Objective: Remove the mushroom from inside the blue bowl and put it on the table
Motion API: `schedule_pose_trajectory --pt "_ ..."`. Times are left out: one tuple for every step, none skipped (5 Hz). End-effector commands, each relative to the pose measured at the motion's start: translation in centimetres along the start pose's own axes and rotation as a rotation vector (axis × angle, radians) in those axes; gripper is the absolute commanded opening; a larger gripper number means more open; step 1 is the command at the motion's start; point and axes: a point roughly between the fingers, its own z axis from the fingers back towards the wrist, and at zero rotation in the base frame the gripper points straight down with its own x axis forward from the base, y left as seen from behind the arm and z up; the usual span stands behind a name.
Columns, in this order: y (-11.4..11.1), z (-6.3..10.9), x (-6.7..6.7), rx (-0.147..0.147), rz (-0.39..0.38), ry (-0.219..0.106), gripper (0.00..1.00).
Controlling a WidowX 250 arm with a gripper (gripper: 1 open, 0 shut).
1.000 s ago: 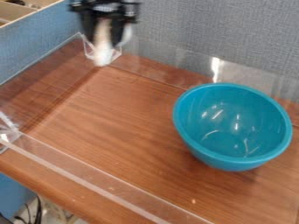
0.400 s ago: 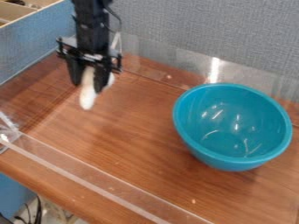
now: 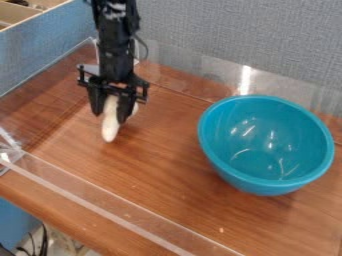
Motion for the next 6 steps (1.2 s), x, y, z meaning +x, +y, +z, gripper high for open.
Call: schedule_pose_trajectory --pt "0.6 1.0 0.7 0.007 0.027 -0.050 0.00" --pt "1.1 0.7 0.9 0.003 0.058 -0.048 0.00" --pt "1.3 0.0 0.8 -0.002 0.082 -0.048 0.00" --pt "1.4 -0.3 0.8 -0.012 0.102 -0.054 0.00" --pt "1.5 -0.4 0.7 -0.023 0.121 -0.060 0.00" --pt "2.2 0.2 1.0 -0.033 0.119 -0.069 0.00"
